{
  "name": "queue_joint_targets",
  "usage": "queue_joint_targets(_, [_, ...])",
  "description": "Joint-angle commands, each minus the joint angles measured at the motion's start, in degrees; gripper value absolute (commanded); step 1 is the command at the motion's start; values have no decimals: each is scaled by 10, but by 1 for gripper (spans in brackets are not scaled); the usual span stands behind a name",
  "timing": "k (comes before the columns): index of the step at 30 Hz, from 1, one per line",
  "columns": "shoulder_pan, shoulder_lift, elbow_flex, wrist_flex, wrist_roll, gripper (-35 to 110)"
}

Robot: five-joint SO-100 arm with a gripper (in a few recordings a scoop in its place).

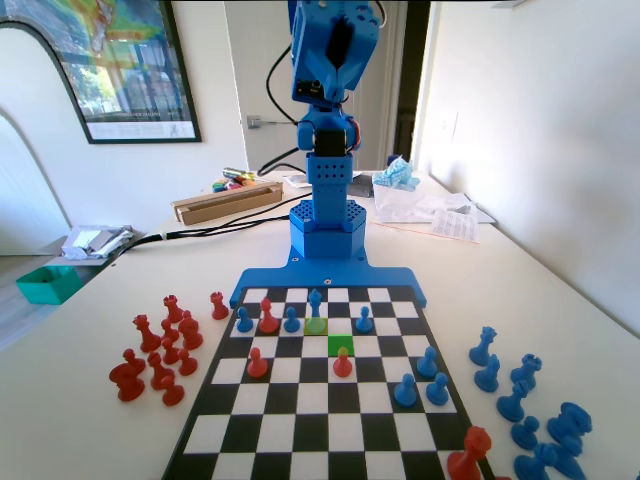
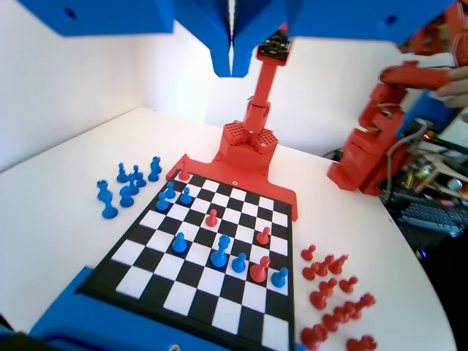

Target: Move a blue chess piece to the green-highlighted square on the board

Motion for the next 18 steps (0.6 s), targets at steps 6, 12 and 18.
queue_joint_targets(6, [-19,-149,-156,70,-142,1])
queue_joint_targets(12, [20,-279,-217,83,-299,1])
queue_joint_targets(18, [39,-401,-248,74,-365,1])
